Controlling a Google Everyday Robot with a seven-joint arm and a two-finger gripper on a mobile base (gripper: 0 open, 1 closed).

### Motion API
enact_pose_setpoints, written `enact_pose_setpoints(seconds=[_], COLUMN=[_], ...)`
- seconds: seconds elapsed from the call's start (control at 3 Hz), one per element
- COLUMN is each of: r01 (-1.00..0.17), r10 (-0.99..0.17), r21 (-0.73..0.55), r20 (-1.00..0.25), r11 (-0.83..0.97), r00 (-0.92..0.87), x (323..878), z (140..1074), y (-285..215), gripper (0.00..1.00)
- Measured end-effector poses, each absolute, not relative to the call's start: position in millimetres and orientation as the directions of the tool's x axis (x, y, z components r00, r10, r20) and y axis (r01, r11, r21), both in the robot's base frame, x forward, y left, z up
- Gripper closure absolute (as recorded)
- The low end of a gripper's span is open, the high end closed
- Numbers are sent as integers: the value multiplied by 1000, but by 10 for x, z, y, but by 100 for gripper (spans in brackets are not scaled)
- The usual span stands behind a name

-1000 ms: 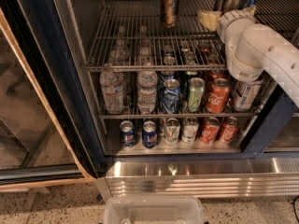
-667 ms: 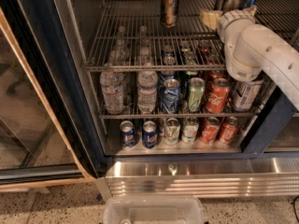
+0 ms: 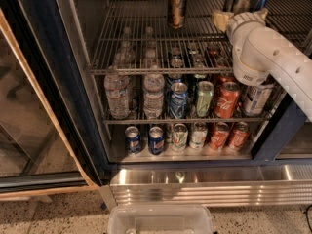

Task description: Pick redbull can from top shelf of fridge

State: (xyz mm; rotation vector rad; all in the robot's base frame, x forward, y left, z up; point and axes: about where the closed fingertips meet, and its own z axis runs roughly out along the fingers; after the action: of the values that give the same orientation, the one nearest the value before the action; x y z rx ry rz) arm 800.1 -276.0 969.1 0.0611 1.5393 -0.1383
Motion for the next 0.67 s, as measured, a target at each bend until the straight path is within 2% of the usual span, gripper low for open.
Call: enact_pose_setpoints(seconds=[0.67], r01=[142], r10=[-42], r21=[-39], r20=[-999], r11=[989], r00=[21], x=[8006], z=[9650], y=[-2777], gripper=[59])
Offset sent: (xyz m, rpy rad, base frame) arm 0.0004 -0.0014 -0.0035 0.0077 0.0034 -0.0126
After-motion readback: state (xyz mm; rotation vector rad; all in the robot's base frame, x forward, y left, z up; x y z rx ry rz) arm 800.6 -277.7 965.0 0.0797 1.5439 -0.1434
